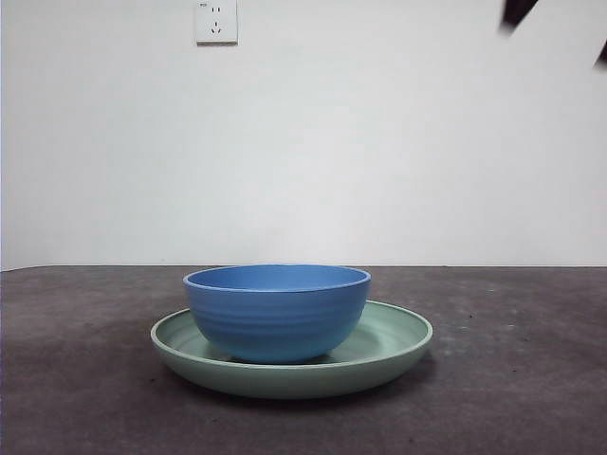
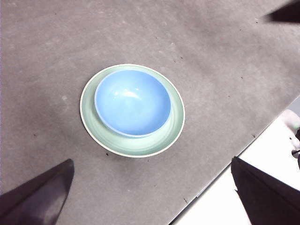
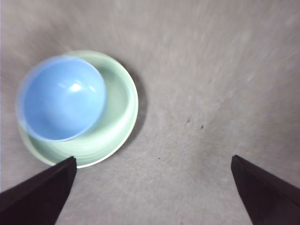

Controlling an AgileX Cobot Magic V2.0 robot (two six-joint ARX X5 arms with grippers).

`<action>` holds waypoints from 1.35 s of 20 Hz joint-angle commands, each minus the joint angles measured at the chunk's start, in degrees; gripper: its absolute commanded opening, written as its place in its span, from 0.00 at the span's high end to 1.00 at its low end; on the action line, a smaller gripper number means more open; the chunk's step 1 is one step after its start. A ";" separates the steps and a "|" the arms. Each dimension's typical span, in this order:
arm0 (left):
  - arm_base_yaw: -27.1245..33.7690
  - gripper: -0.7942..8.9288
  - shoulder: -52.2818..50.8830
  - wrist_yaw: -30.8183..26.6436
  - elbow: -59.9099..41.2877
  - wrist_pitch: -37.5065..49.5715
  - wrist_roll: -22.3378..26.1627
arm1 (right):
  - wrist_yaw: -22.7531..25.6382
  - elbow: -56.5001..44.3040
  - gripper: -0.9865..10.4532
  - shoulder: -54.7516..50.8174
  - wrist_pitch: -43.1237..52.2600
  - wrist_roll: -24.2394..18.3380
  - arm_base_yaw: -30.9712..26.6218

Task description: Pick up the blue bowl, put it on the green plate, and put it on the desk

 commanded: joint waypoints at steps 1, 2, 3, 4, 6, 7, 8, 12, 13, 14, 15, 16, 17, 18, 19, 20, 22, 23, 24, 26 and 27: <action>-0.28 0.28 0.31 -0.15 0.66 0.11 -0.33 | 0.04 1.01 0.43 -7.04 -2.49 -0.59 0.33; -0.28 0.28 0.31 -0.15 0.66 0.11 -0.39 | 0.02 1.01 0.44 -10.25 -4.11 -0.44 0.33; -0.28 0.28 0.31 -0.15 0.66 0.11 -0.39 | 0.02 1.01 0.44 -13.00 -5.75 -0.33 0.33; -0.28 0.28 0.31 -0.15 0.66 0.11 -0.42 | -0.11 1.01 0.44 -15.41 -7.54 -0.22 0.33; -0.28 0.28 0.31 -0.15 0.66 0.11 -1.09 | -0.07 1.01 0.44 -19.04 -10.97 -0.17 0.33; -0.28 0.28 0.31 -0.15 0.66 0.07 -1.49 | -0.04 1.01 0.44 -20.28 -12.11 -0.20 0.33; -0.28 0.28 0.31 -0.15 0.66 -0.04 -1.46 | -0.04 1.01 0.44 -21.16 -12.66 -0.17 0.33; -0.28 0.28 0.31 -0.15 0.66 -0.24 -1.46 | -0.83 1.01 0.44 -21.81 -13.03 1.73 0.33; -0.28 0.28 0.31 -0.15 0.66 -0.24 -1.46 | -1.46 1.01 0.44 -21.81 -13.03 1.77 0.33; -0.28 0.28 0.31 -0.15 0.66 -0.24 -1.46 | -1.44 1.01 0.44 -21.81 -13.03 1.77 0.33; -0.28 0.28 0.31 -0.15 0.66 -0.24 -1.46 | -1.40 1.01 0.44 -21.81 -13.09 1.75 0.33; -0.28 0.28 0.31 -0.15 0.66 -0.24 -1.46 | -1.40 1.01 0.44 -21.81 -13.22 1.75 0.33; -0.28 0.30 0.31 -0.15 0.66 -0.24 -1.46 | -1.36 1.01 0.44 -21.81 -13.33 1.75 0.33; -0.28 0.39 0.31 -0.17 0.66 -0.24 -1.46 | -1.36 1.01 0.44 -21.81 -13.35 1.75 0.33; -0.28 0.54 0.31 -0.15 0.66 -0.24 -1.44 | -1.40 1.01 0.55 -21.81 -13.49 1.70 0.33; -0.28 0.73 0.31 -0.15 0.66 -0.24 -1.44 | -1.38 1.01 0.77 -21.81 -13.55 1.60 0.33; -0.28 0.90 0.31 -0.17 0.66 -0.22 -1.42 | -1.38 1.01 0.90 -21.81 -13.42 1.46 0.33; -0.28 0.90 0.31 -0.15 0.66 -0.24 -1.40 | -1.38 1.01 0.90 -21.81 -13.44 1.46 0.33; -0.28 0.90 0.31 -0.15 0.66 -0.24 -1.42 | -1.38 1.01 0.90 -21.81 -13.42 1.49 0.33; -0.28 0.90 0.24 -0.15 0.66 -0.20 -1.49 | -1.36 1.01 0.90 -21.81 -13.38 1.46 0.33; -0.28 0.90 0.24 -0.15 0.66 -0.15 -1.49 | -1.36 1.01 0.90 -21.81 -13.38 1.46 0.33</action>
